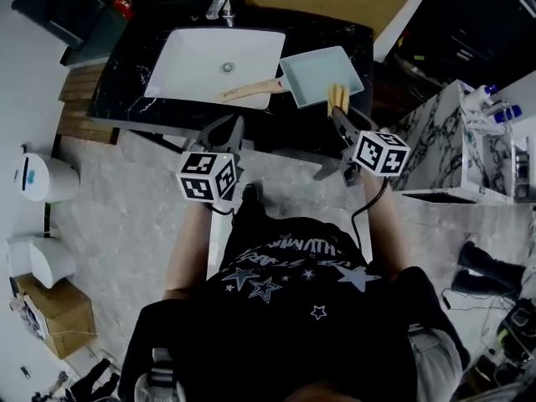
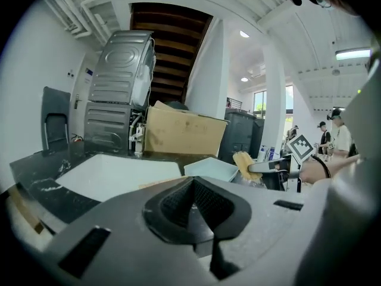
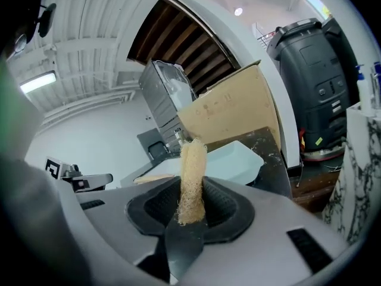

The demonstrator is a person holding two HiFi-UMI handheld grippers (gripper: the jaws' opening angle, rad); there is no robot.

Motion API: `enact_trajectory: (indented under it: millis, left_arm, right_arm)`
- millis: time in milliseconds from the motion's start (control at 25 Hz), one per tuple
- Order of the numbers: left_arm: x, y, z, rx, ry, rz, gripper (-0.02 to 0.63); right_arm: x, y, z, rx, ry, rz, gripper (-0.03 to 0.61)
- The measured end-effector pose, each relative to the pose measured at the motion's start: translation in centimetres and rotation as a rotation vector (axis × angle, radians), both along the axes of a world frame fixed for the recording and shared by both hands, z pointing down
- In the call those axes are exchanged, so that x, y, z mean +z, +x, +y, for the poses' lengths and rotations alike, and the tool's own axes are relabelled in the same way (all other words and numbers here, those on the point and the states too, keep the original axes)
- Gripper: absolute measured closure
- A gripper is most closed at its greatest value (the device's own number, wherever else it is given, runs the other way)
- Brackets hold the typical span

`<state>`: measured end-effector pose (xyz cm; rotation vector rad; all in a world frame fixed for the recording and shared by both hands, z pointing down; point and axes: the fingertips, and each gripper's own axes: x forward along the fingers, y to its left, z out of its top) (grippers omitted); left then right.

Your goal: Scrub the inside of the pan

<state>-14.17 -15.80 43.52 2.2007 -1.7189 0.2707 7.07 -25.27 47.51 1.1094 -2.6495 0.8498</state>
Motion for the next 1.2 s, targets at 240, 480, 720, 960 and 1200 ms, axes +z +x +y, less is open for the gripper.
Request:
enact_trajectory:
  millis: [240,480,720,960,1200]
  left_arm:
    - [-1.0,-3.0,-4.1,0.109,0.028,-0.028,0.606]
    - [0.0,-4.7,-6.6,0.227,0.012,-0.03,0.606]
    - [1.0,-4.9,-8.2,0.389,-0.027,-0.019,0.56]
    - [2.9,-4.6,-8.5,0.566,-0.078,-0.014,0.387]
    - [4.8,-4.4,-8.3,0.665,-0.113,-0.025,0.359]
  right_arm:
    - [-0.5,-1.4,-1.5,0.117,0.009,0.037,0.469]
    - [-0.7,-2.5,-2.2,0.195,0.01,0.072,0.469]
    - [-1.2,-2.8,-3.4,0.28,0.014,0.085,0.468]
    - [-1.1,-3.1,-4.2,0.353,0.011,0.094,0.468]
    - [-0.6,-4.1,-4.7,0.395,0.009,0.115,0.468]
